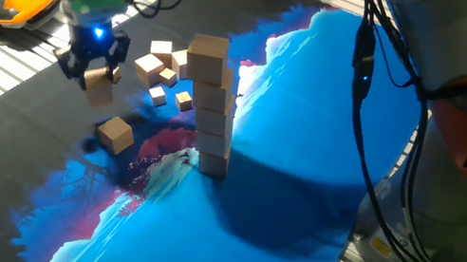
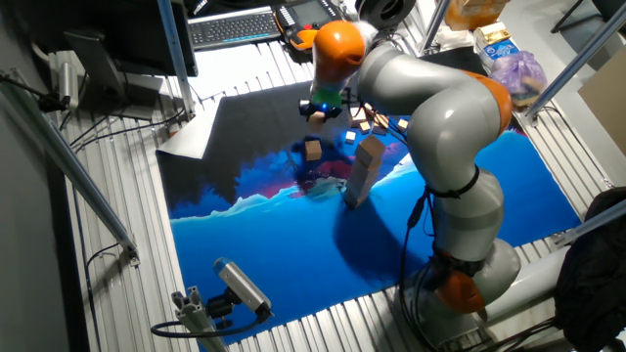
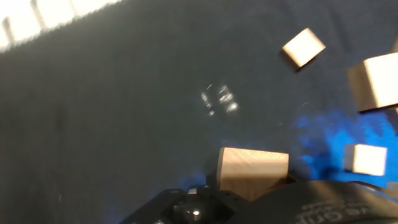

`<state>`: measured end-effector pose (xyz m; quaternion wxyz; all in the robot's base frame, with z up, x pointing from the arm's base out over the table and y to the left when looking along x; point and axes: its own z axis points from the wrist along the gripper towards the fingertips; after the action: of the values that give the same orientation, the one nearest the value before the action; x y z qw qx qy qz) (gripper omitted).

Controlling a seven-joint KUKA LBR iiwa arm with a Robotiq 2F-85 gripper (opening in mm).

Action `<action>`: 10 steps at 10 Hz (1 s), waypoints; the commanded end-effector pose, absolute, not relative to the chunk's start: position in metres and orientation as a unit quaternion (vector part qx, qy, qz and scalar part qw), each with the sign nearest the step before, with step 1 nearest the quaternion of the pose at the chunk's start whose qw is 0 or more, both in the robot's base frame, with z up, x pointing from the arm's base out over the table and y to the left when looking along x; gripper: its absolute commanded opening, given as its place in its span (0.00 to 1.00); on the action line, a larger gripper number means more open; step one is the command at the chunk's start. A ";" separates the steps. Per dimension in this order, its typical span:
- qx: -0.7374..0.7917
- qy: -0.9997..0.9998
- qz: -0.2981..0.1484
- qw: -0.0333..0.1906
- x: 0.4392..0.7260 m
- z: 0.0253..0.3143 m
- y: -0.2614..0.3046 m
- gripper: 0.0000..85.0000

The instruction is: Stack the blocks in a vertical line of five

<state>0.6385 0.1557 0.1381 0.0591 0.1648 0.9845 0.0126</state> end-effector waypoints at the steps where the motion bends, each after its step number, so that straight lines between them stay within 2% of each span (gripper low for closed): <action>1: 0.062 0.996 0.011 0.057 0.637 0.136 0.159 0.00; 5: 0.005 0.999 0.009 0.053 0.630 0.131 0.160 0.00; 10: -0.016 0.999 0.017 0.045 0.607 0.119 0.165 0.00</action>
<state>0.6066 0.1647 0.1183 0.0450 -0.0058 0.9988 0.0165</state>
